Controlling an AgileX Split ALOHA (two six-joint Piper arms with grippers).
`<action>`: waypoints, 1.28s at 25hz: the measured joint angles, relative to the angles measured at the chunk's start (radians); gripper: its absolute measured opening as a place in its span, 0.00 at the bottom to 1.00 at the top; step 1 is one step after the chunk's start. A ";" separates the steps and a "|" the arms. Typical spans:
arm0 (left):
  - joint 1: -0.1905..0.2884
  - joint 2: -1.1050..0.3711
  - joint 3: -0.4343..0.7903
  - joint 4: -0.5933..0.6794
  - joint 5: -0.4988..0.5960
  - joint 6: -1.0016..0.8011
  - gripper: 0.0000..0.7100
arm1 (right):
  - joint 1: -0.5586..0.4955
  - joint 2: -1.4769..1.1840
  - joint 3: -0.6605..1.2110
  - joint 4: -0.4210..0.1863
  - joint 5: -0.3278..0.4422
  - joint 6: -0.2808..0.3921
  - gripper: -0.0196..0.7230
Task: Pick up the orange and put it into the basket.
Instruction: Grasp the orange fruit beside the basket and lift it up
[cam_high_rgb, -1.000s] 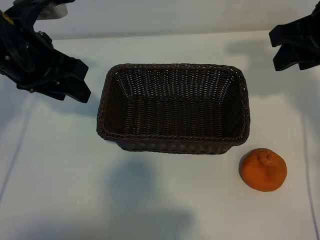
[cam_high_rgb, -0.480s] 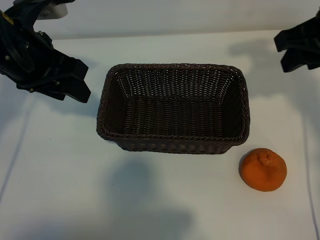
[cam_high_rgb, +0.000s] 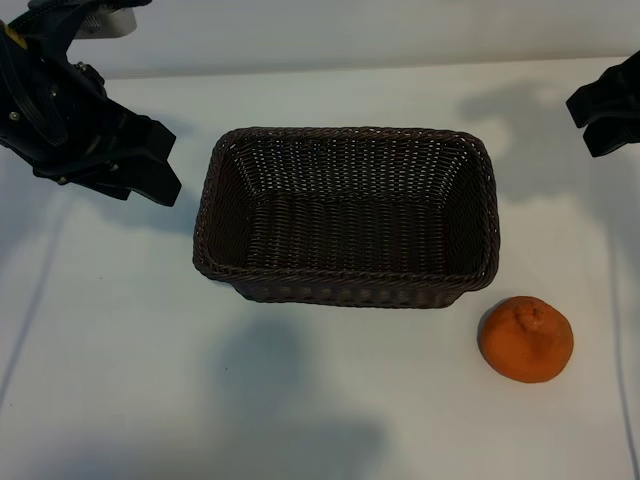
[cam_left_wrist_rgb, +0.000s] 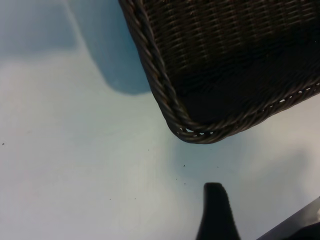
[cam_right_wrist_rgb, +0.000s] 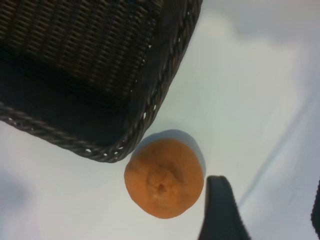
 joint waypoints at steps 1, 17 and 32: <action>0.000 0.000 0.000 0.000 0.000 0.000 0.73 | 0.000 0.000 0.000 -0.003 0.000 -0.005 0.61; 0.000 0.000 0.000 0.000 0.000 0.000 0.73 | 0.000 0.007 0.077 -0.006 -0.019 -0.018 0.61; 0.000 0.000 0.000 0.000 0.000 0.000 0.73 | 0.000 0.008 0.406 -0.010 -0.216 -0.040 0.69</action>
